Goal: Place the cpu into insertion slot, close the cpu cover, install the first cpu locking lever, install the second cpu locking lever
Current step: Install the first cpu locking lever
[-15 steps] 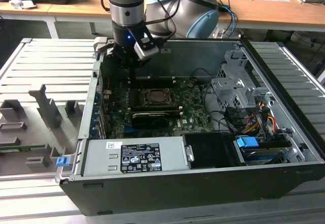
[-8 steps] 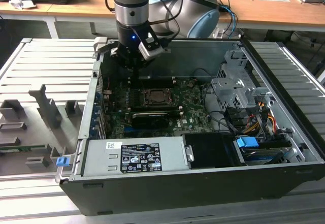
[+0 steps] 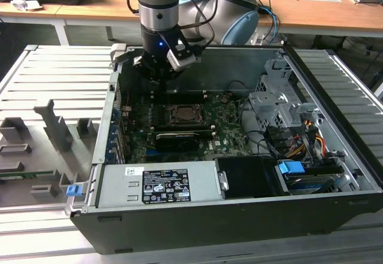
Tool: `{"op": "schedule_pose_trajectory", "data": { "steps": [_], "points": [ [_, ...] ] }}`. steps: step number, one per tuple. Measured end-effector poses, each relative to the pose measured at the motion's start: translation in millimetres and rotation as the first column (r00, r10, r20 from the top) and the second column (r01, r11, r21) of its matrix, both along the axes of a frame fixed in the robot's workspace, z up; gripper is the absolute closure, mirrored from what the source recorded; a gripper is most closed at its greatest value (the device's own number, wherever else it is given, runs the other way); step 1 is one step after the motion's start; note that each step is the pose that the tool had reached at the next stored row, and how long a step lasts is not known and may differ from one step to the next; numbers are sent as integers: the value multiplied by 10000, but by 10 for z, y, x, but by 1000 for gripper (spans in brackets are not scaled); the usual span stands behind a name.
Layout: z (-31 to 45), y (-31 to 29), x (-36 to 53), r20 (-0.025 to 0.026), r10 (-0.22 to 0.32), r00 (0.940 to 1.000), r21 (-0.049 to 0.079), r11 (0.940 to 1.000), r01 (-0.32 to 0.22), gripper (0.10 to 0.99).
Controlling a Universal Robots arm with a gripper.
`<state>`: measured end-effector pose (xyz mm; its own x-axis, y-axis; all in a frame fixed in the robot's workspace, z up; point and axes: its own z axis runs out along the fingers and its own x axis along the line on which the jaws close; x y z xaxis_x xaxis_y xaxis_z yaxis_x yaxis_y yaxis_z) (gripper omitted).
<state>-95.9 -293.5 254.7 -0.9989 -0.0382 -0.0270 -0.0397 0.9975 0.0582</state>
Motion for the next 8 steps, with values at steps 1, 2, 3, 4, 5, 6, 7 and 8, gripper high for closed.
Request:
{"op": "schedule_pose_trajectory", "data": {
  "steps": [1, 2, 3, 4, 5, 6, 7, 8],
  "points": [
    [-1, 0, 11, 1, -1, 10000, 1, 10000, 1, 980],
    [0, 0, 18, 0, 1, 10000, -1, 10000, -1, 980],
    [0, 0, 23, 0, 0, 10000, 0, 10000, 0, 980],
    [0, 0, 34, 0, 1, 10000, -1, 10000, -1, 980],
    [0, 0, 43, 0, 1, 10000, 0, 10000, -1, 980],
    [0, 0, 50, 0, 1, 10000, 0, 10000, -1, 980],
    [0, 0, 55, 0, 1, 10000, 0, 10000, -1, 980],
    [0, 0, 61, 0, 1, 10000, 0, 10000, -1, 980]
  ]
}}
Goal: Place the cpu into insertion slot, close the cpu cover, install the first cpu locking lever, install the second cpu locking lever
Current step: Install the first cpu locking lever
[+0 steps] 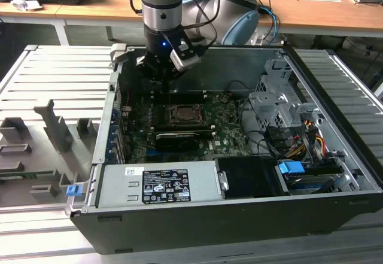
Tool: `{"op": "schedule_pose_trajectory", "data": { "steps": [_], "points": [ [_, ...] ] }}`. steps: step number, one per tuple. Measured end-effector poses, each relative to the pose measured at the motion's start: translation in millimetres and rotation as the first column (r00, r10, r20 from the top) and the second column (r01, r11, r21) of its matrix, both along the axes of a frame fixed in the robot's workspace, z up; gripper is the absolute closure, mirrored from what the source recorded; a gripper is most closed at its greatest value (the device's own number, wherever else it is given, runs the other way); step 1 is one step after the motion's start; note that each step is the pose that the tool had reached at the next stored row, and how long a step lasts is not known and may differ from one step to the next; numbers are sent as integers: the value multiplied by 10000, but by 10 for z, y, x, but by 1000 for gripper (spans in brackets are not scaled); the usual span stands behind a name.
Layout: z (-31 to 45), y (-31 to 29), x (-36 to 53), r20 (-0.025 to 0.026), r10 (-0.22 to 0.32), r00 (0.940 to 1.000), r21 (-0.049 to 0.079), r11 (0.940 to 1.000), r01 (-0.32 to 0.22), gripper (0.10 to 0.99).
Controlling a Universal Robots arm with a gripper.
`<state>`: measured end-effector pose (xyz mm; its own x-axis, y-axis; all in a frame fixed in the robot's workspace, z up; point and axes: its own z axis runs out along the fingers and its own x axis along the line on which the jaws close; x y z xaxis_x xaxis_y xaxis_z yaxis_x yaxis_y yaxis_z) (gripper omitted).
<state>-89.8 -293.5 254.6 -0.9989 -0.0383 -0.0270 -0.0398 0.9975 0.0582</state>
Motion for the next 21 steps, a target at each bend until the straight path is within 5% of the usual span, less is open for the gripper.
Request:
{"op": "schedule_pose_trajectory", "data": {
  "steps": [21],
  "points": [
    [0, 0, 107, 1, 0, 10000, 0, 10000, 0, 980]
  ]
}}
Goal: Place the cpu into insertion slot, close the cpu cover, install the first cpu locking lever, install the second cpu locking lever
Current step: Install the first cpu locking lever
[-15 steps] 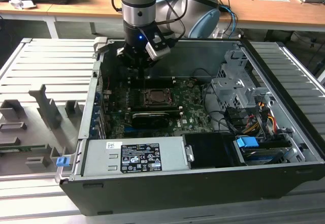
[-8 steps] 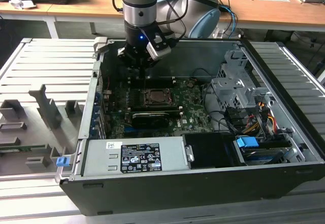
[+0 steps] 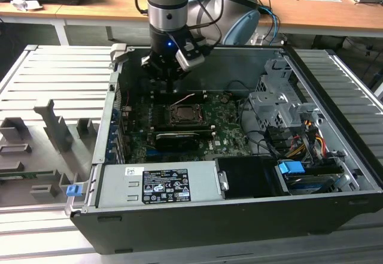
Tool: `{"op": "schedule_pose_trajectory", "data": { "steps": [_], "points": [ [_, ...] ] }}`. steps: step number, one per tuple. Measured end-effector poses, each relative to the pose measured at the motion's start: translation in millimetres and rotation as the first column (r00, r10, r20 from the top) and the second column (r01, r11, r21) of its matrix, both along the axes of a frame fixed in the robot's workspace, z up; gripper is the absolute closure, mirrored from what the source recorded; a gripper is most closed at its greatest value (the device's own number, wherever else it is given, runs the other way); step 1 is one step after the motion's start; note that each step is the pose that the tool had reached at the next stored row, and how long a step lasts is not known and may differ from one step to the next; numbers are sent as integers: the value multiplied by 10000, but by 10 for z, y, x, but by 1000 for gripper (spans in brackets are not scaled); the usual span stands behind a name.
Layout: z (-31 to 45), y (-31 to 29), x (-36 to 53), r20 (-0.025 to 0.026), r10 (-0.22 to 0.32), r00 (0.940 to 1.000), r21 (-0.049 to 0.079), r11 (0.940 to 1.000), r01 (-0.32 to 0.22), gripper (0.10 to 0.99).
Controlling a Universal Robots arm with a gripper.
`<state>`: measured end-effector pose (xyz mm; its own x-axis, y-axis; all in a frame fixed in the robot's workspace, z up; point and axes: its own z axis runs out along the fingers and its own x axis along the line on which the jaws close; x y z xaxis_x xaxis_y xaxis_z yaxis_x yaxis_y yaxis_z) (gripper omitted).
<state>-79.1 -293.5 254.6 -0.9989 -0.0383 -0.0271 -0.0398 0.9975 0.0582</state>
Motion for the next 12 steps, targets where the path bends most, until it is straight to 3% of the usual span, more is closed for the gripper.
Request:
{"op": "schedule_pose_trajectory", "data": {
  "steps": [12],
  "points": [
    [0, 0, 70, -1, 0, 10000, 0, 10000, 0, 980]
  ]
}}
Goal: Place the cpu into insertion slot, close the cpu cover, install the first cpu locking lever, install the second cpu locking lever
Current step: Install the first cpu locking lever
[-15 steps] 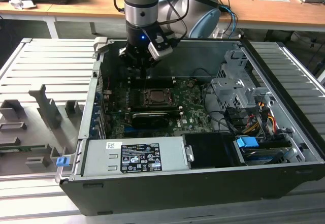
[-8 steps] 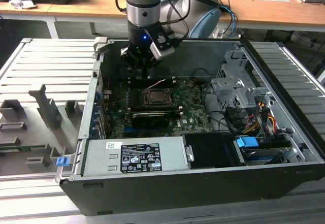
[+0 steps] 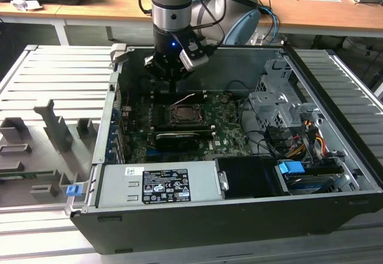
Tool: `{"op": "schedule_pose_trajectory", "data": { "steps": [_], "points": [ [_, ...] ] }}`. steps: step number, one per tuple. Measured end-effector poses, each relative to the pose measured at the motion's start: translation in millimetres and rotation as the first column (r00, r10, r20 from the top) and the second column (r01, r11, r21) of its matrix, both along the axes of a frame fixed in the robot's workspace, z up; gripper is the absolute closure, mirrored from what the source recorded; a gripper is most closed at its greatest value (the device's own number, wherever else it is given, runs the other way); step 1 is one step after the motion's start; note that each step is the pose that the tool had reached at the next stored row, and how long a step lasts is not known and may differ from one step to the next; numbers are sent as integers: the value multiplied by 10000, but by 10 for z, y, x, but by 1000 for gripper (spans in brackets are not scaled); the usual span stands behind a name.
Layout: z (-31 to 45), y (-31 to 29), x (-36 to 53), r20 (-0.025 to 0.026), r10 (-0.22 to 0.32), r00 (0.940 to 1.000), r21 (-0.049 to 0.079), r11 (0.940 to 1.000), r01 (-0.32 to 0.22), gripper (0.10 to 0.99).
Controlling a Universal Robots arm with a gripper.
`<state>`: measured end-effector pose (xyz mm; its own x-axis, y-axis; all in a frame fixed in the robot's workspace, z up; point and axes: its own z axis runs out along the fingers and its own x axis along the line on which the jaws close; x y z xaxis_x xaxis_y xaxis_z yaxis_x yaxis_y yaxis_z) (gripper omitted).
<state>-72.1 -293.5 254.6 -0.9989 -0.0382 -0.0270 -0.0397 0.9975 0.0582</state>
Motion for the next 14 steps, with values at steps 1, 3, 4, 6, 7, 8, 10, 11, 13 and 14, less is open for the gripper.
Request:
{"op": "schedule_pose_trajectory", "data": {
  "steps": [1, 3, 4, 6, 7, 8, 10, 11, 13, 14],
  "points": [
    [0, 0, 5, 0, 0, 10000, 0, 10000, 0, 980],
    [0, 0, 12, 0, 0, 10000, -1, 10000, 0, 980],
    [0, 0, 18, 0, 0, 10000, 0, 10000, 0, 980],
    [0, 0, 23, 0, 0, 10000, 0, 10000, 0, 980],
    [0, 0, 27, 0, 0, 10000, 0, 10000, 0, 980],
    [0, 0, 29, 0, 0, 10000, 0, 10000, 0, 980],
    [0, 0, 35, 0, 0, 10000, 0, 10000, 0, 980],
    [0, 0, 38, 0, 0, 10000, 0, 10000, 0, 980],
    [-1, 0, 44, 1, 1, 10000, 1, 10000, -1, 980],
    [-2, 0, 47, 1, 0, 10000, 1, 10000, 0, 980]
  ]
}}
